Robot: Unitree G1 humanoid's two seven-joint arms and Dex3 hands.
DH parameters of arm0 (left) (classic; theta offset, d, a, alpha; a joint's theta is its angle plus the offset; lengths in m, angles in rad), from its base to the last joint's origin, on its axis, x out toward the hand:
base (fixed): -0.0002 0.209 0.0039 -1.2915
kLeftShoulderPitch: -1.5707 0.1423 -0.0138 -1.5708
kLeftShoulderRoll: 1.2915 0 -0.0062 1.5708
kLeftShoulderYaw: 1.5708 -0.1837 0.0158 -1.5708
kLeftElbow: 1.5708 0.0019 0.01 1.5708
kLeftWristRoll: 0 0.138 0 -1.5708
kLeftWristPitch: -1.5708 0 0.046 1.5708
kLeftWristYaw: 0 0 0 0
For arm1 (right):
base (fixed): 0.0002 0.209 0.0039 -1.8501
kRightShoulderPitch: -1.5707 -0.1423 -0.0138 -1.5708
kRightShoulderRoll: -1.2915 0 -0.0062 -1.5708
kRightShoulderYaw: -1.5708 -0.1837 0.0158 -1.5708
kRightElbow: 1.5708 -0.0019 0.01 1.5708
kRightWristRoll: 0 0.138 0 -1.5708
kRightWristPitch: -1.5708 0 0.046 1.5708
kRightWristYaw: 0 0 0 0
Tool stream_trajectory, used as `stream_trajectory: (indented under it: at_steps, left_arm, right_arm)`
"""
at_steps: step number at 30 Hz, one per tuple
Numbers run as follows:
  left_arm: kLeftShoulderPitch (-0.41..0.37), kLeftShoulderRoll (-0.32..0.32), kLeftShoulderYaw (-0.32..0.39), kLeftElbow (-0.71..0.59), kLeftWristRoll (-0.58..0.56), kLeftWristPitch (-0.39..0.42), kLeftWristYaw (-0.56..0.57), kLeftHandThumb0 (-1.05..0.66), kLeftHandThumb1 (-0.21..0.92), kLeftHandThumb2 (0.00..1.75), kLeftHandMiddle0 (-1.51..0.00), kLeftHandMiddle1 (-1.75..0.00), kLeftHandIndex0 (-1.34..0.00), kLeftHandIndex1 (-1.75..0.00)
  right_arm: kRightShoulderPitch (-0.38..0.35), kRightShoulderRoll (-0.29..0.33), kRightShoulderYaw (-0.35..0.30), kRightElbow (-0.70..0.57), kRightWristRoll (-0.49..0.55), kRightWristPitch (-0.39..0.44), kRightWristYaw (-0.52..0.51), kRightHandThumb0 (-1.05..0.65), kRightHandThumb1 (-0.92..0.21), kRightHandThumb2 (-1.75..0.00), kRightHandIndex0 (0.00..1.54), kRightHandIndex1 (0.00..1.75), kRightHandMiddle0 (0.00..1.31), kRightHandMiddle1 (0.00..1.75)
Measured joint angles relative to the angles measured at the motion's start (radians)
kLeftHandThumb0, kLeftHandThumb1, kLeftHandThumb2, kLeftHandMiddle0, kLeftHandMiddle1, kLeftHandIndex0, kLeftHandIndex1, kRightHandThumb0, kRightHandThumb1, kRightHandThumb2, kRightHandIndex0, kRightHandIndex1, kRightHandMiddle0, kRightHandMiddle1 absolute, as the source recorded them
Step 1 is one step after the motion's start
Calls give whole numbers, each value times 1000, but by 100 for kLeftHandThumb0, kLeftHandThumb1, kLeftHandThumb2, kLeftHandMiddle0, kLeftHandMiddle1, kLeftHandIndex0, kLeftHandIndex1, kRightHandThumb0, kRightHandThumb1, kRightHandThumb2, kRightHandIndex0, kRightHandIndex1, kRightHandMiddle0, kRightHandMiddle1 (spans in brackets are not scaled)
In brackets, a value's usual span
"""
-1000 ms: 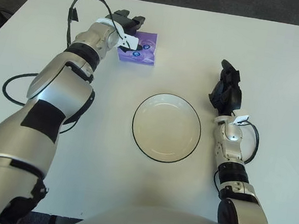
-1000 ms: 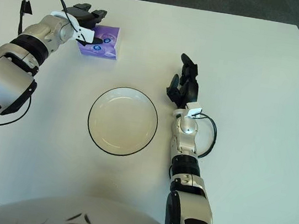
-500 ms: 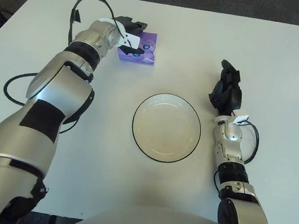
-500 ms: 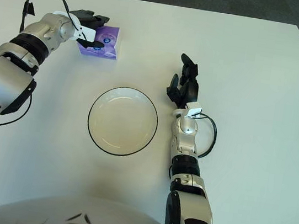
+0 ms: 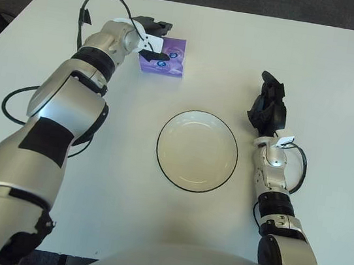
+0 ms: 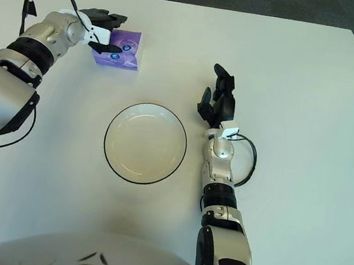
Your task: Put the tissue paper into the plate.
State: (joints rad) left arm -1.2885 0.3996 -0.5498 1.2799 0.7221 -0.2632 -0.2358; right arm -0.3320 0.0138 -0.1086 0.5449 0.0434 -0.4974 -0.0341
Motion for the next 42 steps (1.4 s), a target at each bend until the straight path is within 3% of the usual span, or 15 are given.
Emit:
stream_trajectory:
  at_steps: [17, 42]
  left_arm:
    - [0, 0, -61, -5, 68, -2, 42, -105, 92, 68, 0, 0, 0, -1]
    - [11, -47, -164, 35, 147, -4, 117, -105, 92, 69, -7, -3, -2, -4]
  right_arm:
    - [0, 0, 1, 0, 0, 1, -3, -67, -92, -77, 25, 1, 0, 70]
    - [0, 1, -1, -1, 1, -1, -7, -66, -92, -78, 26, 1, 0, 72]
